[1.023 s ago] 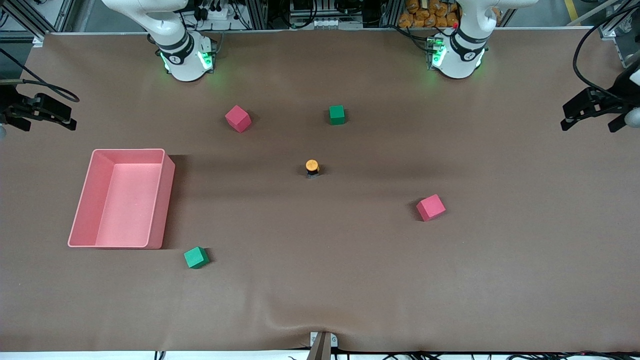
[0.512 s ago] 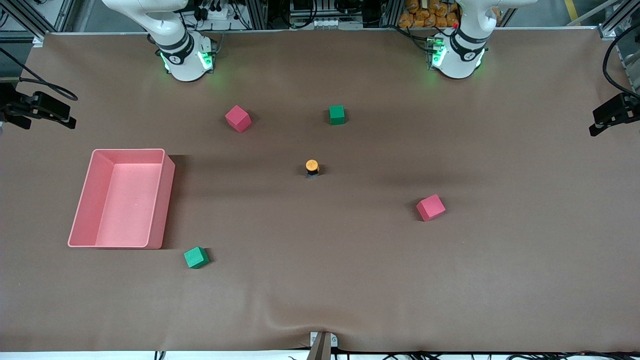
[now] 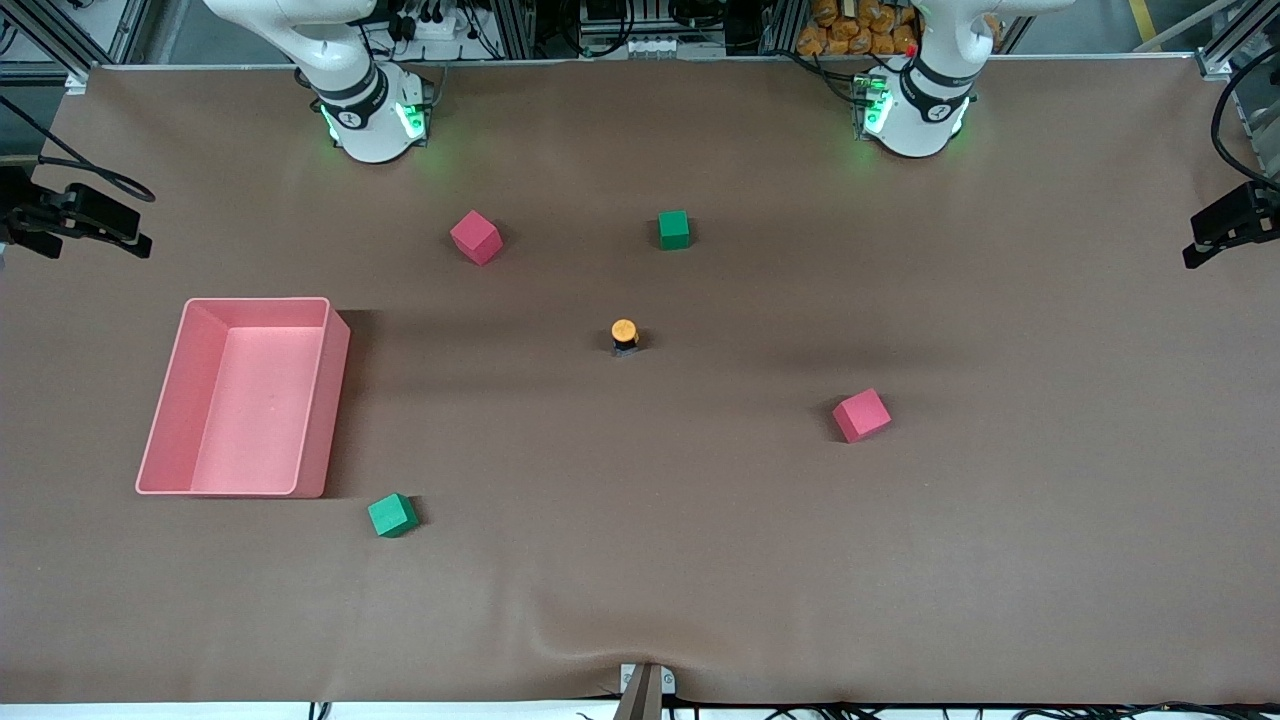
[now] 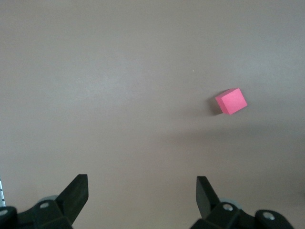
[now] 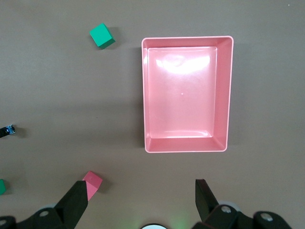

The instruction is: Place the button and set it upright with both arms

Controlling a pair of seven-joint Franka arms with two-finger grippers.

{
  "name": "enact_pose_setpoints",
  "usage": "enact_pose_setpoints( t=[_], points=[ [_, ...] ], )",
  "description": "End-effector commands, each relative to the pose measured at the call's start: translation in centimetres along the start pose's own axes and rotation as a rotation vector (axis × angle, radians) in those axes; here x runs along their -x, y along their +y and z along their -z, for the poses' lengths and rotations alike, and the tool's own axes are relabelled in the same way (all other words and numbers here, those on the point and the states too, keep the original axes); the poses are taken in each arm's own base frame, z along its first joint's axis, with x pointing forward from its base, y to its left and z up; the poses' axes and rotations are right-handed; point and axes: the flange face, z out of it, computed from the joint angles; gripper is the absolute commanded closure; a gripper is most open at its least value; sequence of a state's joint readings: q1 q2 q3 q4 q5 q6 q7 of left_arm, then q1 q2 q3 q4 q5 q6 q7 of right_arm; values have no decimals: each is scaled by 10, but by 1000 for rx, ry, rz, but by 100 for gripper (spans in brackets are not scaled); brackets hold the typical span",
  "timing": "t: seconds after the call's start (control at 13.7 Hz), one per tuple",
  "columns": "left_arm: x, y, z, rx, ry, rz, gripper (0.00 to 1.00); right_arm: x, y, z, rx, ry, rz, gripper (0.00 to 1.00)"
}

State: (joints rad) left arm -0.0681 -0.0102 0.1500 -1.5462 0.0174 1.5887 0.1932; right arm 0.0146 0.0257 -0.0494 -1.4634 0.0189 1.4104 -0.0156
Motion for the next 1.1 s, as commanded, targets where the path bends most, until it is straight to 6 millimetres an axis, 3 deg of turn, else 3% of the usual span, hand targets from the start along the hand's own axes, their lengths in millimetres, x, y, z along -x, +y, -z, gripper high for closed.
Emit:
enact_pose_setpoints(
  t=[0.0, 0.51, 0.73, 0.8, 0.95, 1.02],
  points=[
    [-5, -3, -3, 1, -22, -16, 0, 4, 0, 1, -19, -2, -13, 0],
    [-5, -1, -13, 12, -57, -19, 0, 2, 0, 0, -18, -1, -13, 0],
    [-3, 4, -8, 15, -57, -10, 0, 1, 0, 0, -18, 2, -12, 0],
    [1, 23, -4, 30, -71, 6, 0, 2, 1, 0, -18, 1, -13, 0],
    [9, 78, 9, 52, -98, 75, 0, 2, 1, -1, -19, -4, -13, 0],
    [9, 90, 10, 48, -97, 87, 0, 3, 0, 1, -19, -2, -10, 0]
  ],
)
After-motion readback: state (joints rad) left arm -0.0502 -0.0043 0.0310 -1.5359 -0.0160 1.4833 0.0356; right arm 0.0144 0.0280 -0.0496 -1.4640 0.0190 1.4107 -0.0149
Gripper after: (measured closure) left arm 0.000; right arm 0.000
